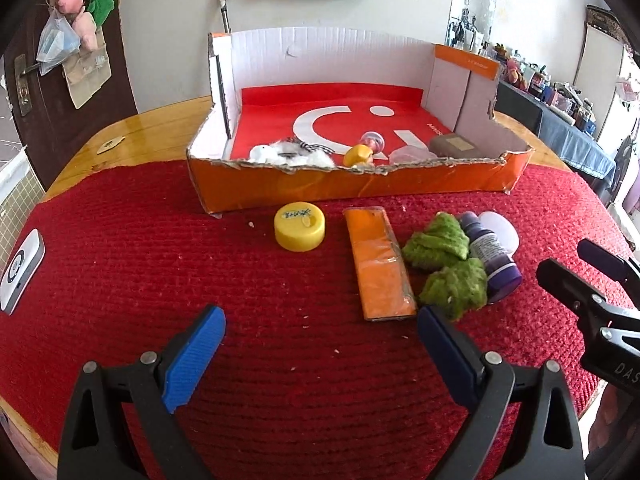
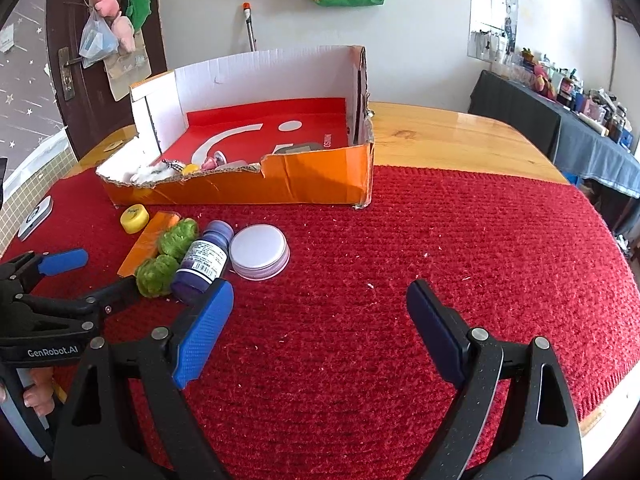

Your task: Organize objects

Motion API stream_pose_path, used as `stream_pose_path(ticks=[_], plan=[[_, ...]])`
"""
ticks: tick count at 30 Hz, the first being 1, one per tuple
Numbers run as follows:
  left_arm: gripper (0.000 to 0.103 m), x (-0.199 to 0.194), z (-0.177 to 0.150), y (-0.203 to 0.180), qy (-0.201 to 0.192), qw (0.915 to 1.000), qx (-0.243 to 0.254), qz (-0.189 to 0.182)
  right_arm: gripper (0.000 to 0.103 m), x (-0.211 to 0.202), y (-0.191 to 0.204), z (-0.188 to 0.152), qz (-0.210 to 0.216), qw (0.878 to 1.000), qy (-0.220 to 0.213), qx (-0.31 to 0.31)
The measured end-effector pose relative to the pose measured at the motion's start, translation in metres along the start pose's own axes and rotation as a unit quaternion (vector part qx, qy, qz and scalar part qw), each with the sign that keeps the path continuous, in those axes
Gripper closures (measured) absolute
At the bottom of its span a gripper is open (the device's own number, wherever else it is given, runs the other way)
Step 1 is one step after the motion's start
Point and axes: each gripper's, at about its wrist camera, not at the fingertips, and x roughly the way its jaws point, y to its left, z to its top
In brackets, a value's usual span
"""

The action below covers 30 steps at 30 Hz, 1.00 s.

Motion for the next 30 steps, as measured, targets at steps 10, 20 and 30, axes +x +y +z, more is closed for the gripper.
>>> stream_pose_path(ticks=[10, 20, 30], plan=[[0.004, 0.0, 0.003, 0.015, 0.002, 0.9999, -0.007, 0.008, 0.014, 0.004, 0.002, 0.003, -0.003, 1.0, 0.003, -0.015], [0.006, 0.001, 0.012, 0.005, -0.005, 0.9997, 0.019, -0.013, 0.014, 0.018, 0.006, 0.01, -0.004, 0.998, 0.037, -0.05], [0.025, 0.009, 0.02, -0.001, -0.001, 0.9987, 0.033, -0.04, 0.022, 0.041, 0.011, 0.018, 0.028, 0.995, 0.071, -0.067]])
